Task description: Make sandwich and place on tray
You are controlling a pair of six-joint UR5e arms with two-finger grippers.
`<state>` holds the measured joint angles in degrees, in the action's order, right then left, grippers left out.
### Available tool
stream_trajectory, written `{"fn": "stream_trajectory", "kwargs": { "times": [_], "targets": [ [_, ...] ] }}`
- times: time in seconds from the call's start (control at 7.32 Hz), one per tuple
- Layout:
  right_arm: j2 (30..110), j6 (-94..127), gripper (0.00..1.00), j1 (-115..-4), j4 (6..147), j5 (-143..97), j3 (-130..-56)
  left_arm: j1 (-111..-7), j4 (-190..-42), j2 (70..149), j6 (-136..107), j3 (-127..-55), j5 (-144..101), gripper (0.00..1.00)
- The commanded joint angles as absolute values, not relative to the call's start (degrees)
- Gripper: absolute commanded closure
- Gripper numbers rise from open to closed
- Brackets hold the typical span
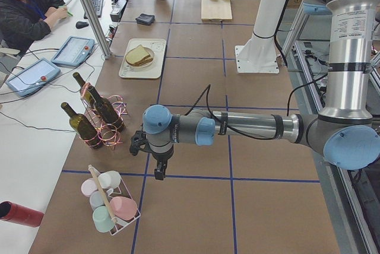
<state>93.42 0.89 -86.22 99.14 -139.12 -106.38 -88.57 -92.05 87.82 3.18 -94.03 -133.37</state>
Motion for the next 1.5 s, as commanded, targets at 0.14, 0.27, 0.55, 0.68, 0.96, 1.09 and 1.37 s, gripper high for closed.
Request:
{"fn": "stream_trajectory", "kwargs": {
  "times": [0.14,0.27,0.55,0.68,0.96,1.09,1.37],
  "targets": [
    [94.0,0.6,0.0,-86.2,99.1,-139.0,-106.3,-89.4,-92.0,86.6,3.5,-94.3,-133.5,0.0],
    [93.9,0.6,0.0,-86.2,99.1,-139.0,-106.3,-89.5,-92.3,85.7,4.0,-95.0,-133.4,0.0],
    [94.0,0.5,0.0,-86.2,99.1,-139.0,-106.3,-89.5,-92.2,85.3,3.6,-95.6,-133.5,0.0],
    [94.1,0.5,0.0,-86.2,99.1,-138.5,-106.2,-89.5,-92.1,85.3,3.2,-95.5,-133.5,0.0],
    [94.4,0.5,0.0,-86.2,99.1,-136.9,-105.9,-89.6,-91.8,85.3,3.2,-96.0,-133.4,0.0],
    [95.7,-0.1,0.0,-86.2,99.1,-137.0,-105.6,-89.6,-91.8,85.3,3.2,-96.2,-133.4,0.0],
    [97.0,-3.2,0.0,-88.1,99.1,-137.1,-105.4,-89.6,-91.8,85.3,3.1,-96.2,-133.4,0.0]
  ]
}}
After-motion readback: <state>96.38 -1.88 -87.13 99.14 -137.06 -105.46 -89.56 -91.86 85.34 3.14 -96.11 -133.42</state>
